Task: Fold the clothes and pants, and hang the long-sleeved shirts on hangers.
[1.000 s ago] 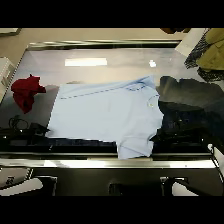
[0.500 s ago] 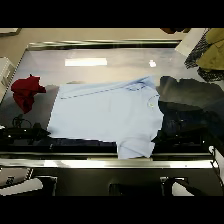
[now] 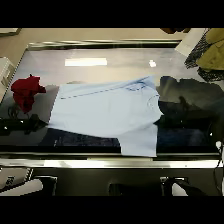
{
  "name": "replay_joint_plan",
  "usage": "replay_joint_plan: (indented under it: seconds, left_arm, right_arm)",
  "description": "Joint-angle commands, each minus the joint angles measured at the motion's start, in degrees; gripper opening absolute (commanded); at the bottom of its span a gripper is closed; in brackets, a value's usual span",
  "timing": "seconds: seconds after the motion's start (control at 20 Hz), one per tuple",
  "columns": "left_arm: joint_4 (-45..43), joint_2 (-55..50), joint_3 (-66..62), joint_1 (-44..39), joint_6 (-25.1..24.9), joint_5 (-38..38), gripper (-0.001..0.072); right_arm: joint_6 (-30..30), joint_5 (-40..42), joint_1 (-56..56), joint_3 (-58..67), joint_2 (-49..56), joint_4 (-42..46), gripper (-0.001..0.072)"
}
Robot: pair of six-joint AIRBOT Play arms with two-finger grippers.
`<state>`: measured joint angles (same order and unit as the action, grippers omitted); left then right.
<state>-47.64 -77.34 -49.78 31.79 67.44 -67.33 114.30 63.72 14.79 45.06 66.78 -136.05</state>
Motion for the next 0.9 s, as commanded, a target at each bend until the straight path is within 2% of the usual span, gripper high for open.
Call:
replay_joint_plan:
  seconds: [0.0, 0.15, 0.35, 0.5, 0.6, 0.85]
  left_arm:
    - [1.14, 2.93, -11.43, -5.31, 3.43, -0.13, 0.0014]
    - [-0.42, 4.94, -27.43, -8.55, 9.22, -0.17, 0.0013]
    - [-14.05, 9.35, -51.78, -11.17, 22.01, -0.48, 0.0013]
    - [-22.38, 15.30, -62.88, -11.32, 28.26, -2.56, 0.0013]
    - [-26.49, 20.90, -65.09, -11.28, 29.49, -4.48, 0.0014]
    - [-34.34, 32.17, -65.02, -11.28, 31.87, -8.50, 0.0014]
  right_arm:
    - [-6.08, -8.72, -4.48, 15.17, -0.42, 3.93, 0.0028]
    - [-11.10, -11.37, -4.70, 31.04, -0.44, 8.11, 0.0028]
    - [-13.07, -6.16, -4.70, 53.77, -2.23, 11.06, 0.0029]
    - [-15.19, -3.69, -4.70, 65.46, -7.76, 15.37, 0.0029]
    - [-17.66, -3.74, -4.70, 69.16, -13.20, 20.02, 0.0029]
    - [-25.90, -6.21, -4.70, 69.51, -24.57, 30.86, 0.0029]
